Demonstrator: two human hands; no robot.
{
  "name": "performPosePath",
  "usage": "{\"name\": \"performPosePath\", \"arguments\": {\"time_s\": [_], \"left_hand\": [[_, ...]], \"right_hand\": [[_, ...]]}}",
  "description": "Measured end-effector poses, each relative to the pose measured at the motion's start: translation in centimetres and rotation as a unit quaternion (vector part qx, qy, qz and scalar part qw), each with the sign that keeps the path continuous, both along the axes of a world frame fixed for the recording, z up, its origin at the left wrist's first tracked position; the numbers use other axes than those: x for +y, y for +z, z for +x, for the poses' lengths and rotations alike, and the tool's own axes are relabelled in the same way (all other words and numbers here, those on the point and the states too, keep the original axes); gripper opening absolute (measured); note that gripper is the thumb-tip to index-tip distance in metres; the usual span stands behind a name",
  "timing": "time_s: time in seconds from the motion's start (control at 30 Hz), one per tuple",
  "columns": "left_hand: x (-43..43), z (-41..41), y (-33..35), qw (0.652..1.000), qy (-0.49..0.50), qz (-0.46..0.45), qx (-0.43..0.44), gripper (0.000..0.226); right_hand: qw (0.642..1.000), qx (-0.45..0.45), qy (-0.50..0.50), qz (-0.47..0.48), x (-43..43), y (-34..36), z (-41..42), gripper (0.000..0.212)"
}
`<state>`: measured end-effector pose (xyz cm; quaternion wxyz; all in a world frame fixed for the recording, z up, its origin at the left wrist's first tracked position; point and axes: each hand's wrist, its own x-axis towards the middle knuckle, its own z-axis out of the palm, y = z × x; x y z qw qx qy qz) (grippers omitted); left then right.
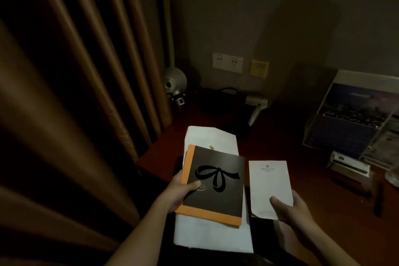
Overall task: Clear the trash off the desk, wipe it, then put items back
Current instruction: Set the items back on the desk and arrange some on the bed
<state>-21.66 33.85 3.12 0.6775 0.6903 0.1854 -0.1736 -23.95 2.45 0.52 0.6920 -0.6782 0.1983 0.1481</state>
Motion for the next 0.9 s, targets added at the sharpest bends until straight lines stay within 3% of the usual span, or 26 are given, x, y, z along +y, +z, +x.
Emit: {"name": "performPosePath", "arguments": {"time_s": [0.4, 0.7, 0.9], "left_hand": [[4.2, 15.2, -3.5, 0.997, -0.051, 0.025, 0.054, 0.039], [10.7, 21.3, -8.2, 0.986, -0.094, 0.102, 0.095, 0.043], [15.1, 24.5, -9.6, 0.985, -0.109, 0.104, 0.086, 0.048]], "right_hand": [[0.999, 0.035, -0.012, 0.017, 4.4, -3.5, 13.8, 0.051], [0.994, 0.102, -0.046, -0.017, 10.0, -6.2, 16.1, 0.054], [0.988, 0.117, -0.098, -0.033, 14.6, -6.7, 16.5, 0.051]]}}
